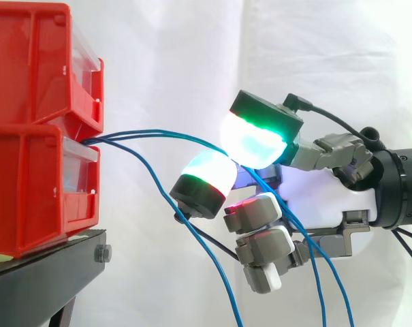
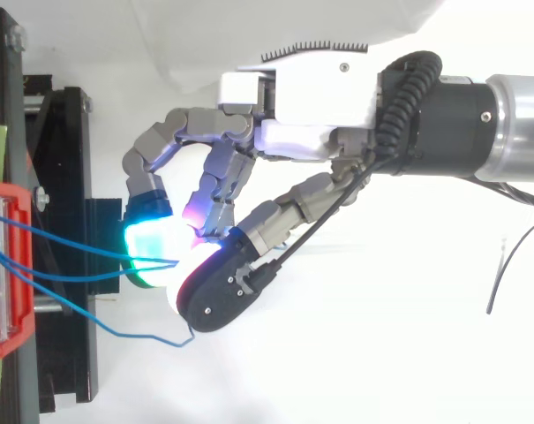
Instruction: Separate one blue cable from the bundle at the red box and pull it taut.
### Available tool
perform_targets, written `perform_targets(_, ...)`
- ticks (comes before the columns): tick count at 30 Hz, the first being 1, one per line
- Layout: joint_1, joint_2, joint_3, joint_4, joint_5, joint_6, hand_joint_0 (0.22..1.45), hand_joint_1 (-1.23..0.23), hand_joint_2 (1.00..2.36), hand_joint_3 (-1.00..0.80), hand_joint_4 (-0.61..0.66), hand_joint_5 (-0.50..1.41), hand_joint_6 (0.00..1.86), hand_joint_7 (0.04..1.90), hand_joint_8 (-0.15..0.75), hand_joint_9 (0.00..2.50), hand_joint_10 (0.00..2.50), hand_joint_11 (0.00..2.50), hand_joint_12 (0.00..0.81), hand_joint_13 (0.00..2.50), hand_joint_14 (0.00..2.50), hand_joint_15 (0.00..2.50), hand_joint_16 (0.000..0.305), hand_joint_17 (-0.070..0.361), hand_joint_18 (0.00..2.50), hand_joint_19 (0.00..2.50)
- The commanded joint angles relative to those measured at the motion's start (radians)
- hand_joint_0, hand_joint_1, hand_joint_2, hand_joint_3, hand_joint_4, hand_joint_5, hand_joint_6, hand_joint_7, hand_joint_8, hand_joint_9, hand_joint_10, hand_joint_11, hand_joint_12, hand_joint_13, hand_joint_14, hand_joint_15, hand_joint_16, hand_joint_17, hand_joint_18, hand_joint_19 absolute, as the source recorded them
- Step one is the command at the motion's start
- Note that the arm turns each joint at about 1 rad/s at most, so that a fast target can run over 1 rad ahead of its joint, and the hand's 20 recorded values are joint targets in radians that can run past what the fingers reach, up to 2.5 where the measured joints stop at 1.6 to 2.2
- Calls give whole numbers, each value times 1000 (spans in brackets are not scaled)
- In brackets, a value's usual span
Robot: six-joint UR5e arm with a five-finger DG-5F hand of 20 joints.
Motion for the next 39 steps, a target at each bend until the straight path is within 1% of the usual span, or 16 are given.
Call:
perform_targets(1,0,1,0,0,0,1,607,-667,1010,-360,31,-180,856,1114,278,1152,29,1190,350,1151,33,1161,54,122,799,968)
perform_targets(2,0,1,0,0,0,0,600,-610,1011,-352,40,-177,847,1084,280,1150,28,1188,354,1154,31,1168,54,122,797,988)
perform_targets(6,0,1,-2,0,0,0,603,-525,1011,-356,55,-167,819,1056,279,1155,29,1175,352,1149,32,1174,54,121,793,1000)
perform_targets(10,0,-1,0,0,0,0,606,-504,1011,-354,53,-152,784,1104,281,1158,28,1186,352,1150,31,1164,54,121,790,1003)
perform_targets(14,0,1,0,0,0,0,607,-501,1011,-350,58,-149,780,1106,282,1166,29,1182,352,1150,31,1165,54,122,794,1001)
perform_targets(16,0,-1,0,0,0,0,607,-520,1012,-342,64,-148,778,1098,283,1167,29,1189,348,1149,32,1167,54,122,794,989)
perform_targets(19,0,-1,0,0,0,0,597,-637,1011,-341,65,-147,775,1109,286,1163,29,1183,349,1148,31,1162,54,122,798,991)
perform_targets(20,0,1,0,0,0,0,599,-711,1010,-350,63,-152,779,1129,287,1158,28,1183,354,1149,31,1153,54,123,799,981)
perform_targets(25,0,1,0,0,0,0,604,-753,1010,-356,64,-164,811,1128,283,1148,28,1186,354,1146,32,1160,54,122,795,971)
perform_targets(27,0,1,0,0,0,0,602,-716,1009,-376,64,-165,828,1106,283,1155,30,1198,349,1147,32,1155,54,121,797,978)
perform_targets(29,0,1,0,0,0,0,570,-648,1000,-500,74,-162,830,1104,295,1174,29,1203,355,1150,31,1164,55,124,805,972)
perform_targets(31,0,-1,0,0,0,0,538,-623,1000,-500,79,-161,831,1095,301,1177,28,1191,367,1159,31,1150,57,128,819,965)
perform_targets(32,0,-1,0,0,0,0,511,-599,1000,-500,87,-160,833,1084,308,1181,26,1195,387,1169,30,1145,59,132,836,963)
perform_targets(35,0,-1,0,0,0,0,492,-560,1000,-500,92,-158,832,1075,317,1190,25,1181,392,1178,29,1144,61,137,851,956)
perform_targets(37,0,1,0,2,0,0,509,-544,1000,-500,86,-158,830,1082,306,1186,27,1174,380,1171,30,1145,59,133,839,963)
perform_targets(39,0,1,0,3,0,0,569,-560,1000,-500,70,-157,827,1100,295,1183,27,1194,356,1158,32,1164,55,125,812,974)
